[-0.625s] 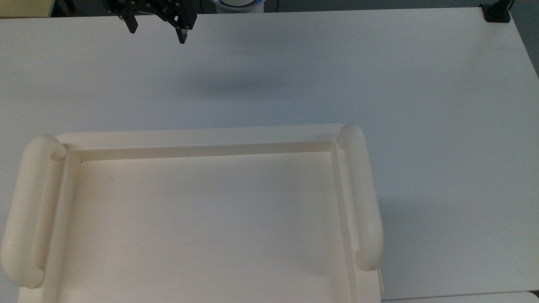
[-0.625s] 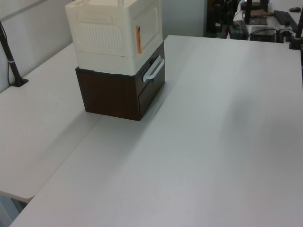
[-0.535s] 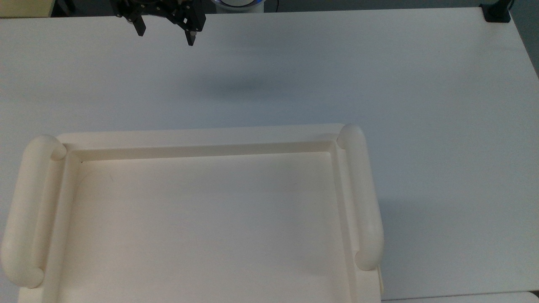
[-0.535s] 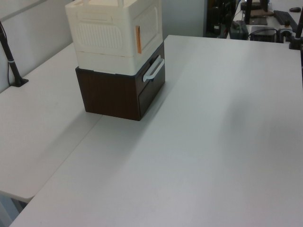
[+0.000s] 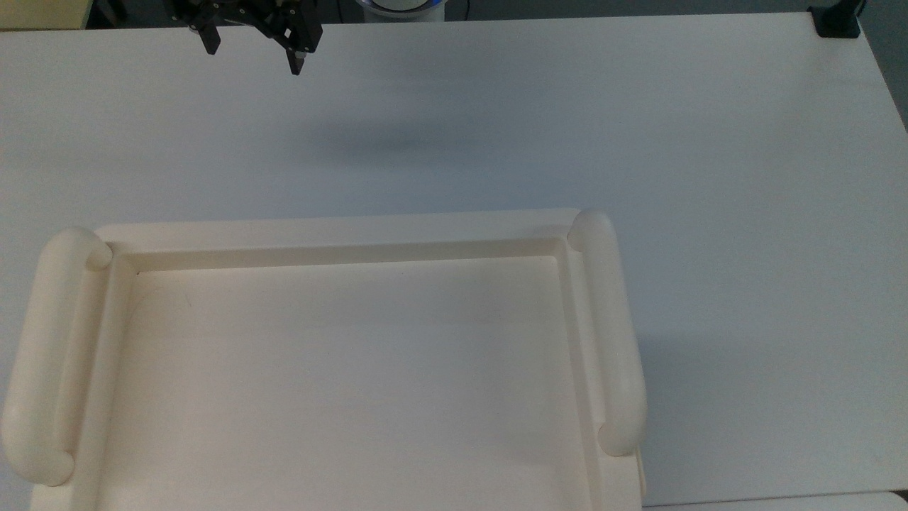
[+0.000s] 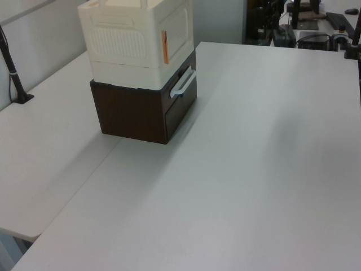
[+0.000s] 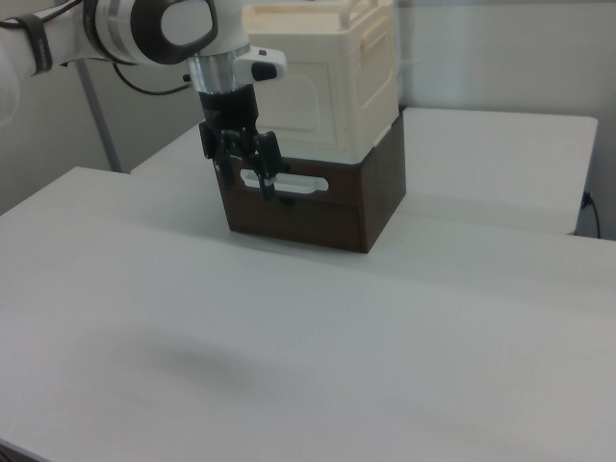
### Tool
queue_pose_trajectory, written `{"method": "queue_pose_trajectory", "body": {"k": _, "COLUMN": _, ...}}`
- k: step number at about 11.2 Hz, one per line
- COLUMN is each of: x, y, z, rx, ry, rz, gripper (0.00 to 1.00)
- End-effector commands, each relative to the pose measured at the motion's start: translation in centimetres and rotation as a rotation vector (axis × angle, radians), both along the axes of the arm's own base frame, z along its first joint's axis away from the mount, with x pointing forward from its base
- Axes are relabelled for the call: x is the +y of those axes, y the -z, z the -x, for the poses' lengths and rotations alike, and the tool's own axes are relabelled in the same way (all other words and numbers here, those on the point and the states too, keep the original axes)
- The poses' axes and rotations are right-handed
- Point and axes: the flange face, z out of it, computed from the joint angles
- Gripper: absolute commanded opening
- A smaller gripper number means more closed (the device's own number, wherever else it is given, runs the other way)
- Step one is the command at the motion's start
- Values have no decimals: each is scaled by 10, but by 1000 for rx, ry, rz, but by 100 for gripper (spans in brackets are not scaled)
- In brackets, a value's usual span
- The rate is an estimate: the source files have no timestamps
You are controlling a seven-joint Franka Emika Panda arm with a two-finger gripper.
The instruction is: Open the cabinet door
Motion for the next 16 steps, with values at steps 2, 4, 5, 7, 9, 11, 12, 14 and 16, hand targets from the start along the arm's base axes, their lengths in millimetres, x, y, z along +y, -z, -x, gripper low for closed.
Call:
{"method": "queue_pose_trajectory", "body": {"k": 2, "x": -1, "y": -3, "z": 5, "rx": 11, "ry": -50, "rz": -7, "gripper": 100}}
{"method": "queue_pose_trajectory", "body": {"k": 4, "x": -3, "y": -2, "z": 4, "rx": 5, "ry": -47, "rz": -8, "gripper": 100}}
{"method": "queue_pose_trajectory", "body": {"k": 5, "x": -3, "y": -3, "z": 4, "rx": 3, "ry": -48, "rz": -8, "gripper": 100}}
{"method": "queue_pose_trajectory", "body": {"k": 7, "x": -3, "y": -2, "z": 4, "rx": 5, "ry": -47, "rz": -9, "gripper": 100}}
{"method": "queue_pose_trajectory", "body": {"k": 9, "x": -3, "y": -2, "z": 4, "rx": 5, "ry": -49, "rz": -9, "gripper": 100}}
{"method": "queue_pose_trajectory", "body": {"k": 11, "x": -3, "y": -2, "z": 4, "rx": 3, "ry": -49, "rz": -9, "gripper": 100}}
{"method": "queue_pose_trajectory", "body": {"k": 12, "x": -3, "y": -2, "z": 3, "rx": 2, "ry": -49, "rz": -9, "gripper": 100}}
{"method": "queue_pose_trajectory", "body": {"k": 14, "x": -1, "y": -1, "z": 3, "rx": 6, "ry": -52, "rz": -10, "gripper": 100}}
{"method": "queue_pose_trajectory", "body": {"k": 16, "x": 0, "y": 0, "z": 2, "rx": 2, "ry": -50, "rz": -32, "gripper": 100}}
